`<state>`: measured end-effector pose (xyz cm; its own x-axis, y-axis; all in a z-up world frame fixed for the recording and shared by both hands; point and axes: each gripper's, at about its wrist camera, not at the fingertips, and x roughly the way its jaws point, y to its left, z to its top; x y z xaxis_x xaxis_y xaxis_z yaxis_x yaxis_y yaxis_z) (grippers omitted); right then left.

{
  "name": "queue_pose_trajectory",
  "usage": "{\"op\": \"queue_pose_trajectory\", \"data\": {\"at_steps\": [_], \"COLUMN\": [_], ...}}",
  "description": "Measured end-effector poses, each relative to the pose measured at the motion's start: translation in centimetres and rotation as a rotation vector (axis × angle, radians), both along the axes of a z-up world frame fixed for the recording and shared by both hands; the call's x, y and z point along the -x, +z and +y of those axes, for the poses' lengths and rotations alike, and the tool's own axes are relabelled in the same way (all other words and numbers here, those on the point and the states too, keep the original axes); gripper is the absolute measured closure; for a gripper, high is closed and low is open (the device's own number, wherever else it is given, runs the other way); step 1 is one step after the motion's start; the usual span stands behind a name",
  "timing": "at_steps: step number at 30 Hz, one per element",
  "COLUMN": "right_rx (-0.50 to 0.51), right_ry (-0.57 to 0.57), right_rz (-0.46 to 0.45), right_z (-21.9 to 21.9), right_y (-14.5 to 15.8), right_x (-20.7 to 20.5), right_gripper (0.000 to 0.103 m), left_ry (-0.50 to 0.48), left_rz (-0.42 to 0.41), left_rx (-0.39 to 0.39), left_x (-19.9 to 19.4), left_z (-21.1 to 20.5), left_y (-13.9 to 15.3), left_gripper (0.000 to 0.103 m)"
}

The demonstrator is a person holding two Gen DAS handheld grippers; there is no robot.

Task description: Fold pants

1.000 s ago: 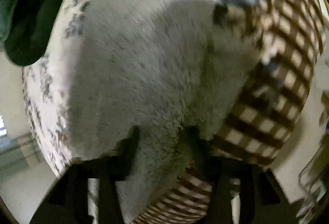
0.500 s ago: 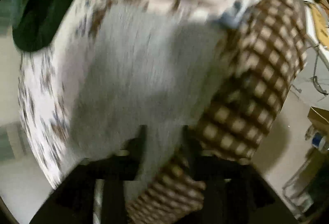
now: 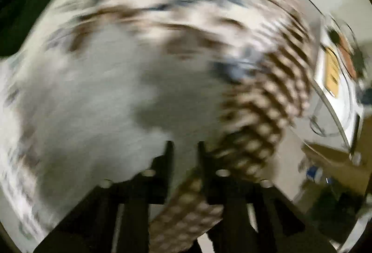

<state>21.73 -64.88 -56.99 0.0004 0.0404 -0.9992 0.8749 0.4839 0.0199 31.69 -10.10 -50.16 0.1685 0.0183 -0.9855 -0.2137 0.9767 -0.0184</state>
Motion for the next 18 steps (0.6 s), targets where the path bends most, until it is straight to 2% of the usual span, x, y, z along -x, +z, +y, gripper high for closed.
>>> {"op": "queue_pose_trajectory", "data": {"at_steps": [1,2,4,6,7,9,10,11,12,13,14,15,18], "right_rx": [-0.046,-0.094,-0.263,-0.406,-0.445,-0.448,-0.452,-0.462,-0.466,-0.45,-0.413,-0.388,-0.361], "right_ry": [0.041,0.07,0.142,0.177,0.18,0.173,0.152,0.118,0.093,0.053,0.013,-0.012,-0.042], "right_rz": [-0.062,-0.096,-0.17,-0.207,-0.212,-0.168,-0.119,-0.074,-0.054,-0.025,-0.013,-0.01,-0.053], "right_z": [2.3,4.0,8.9,13.0,15.2,17.6,18.5,19.2,18.6,18.6,18.3,18.3,18.2], "right_y": [1.1,1.6,1.5,0.0,-1.1,-3.4,-5.0,-6.7,-7.7,-8.8,-9.3,-9.4,-8.3], "right_x": [-1.9,-3.6,-8.1,-12.5,-14.8,-17.6,-18.8,-19.5,-19.4,-19.2,-18.7,-18.4,-17.9], "right_gripper": [0.054,0.05,0.05,0.05,0.05,0.05,0.05,0.05,0.05,0.058,0.083,0.092,0.098], "left_ry": [0.003,0.002,0.009,0.058,0.077,0.095,0.097,0.104,0.111,0.123,0.139,0.143,0.124], "left_rz": [-0.004,-0.001,0.017,0.035,0.05,0.109,0.143,0.166,0.202,0.204,0.19,0.178,0.137], "left_rx": [0.002,0.002,0.023,0.07,0.087,0.147,0.168,0.193,0.173,0.161,0.167,0.17,0.175], "left_x": [-1.1,-2.0,-3.9,-5.5,-6.2,-7.7,-8.3,-8.7,-9.1,-9.3,-9.6,-9.7,-9.9], "left_z": [0.1,0.1,0.0,0.3,0.3,0.0,-0.2,-0.3,-0.4,-0.2,0.1,0.2,0.2], "left_y": [0.0,-0.1,-0.6,-1.3,-1.7,-3.4,-4.4,-5.1,-6.0,-6.2,-6.1,-5.8,-4.4], "left_gripper": [0.017,0.017,0.017,0.017,0.017,0.019,0.035,0.06,0.073,0.091,0.095,0.096,0.096]}}
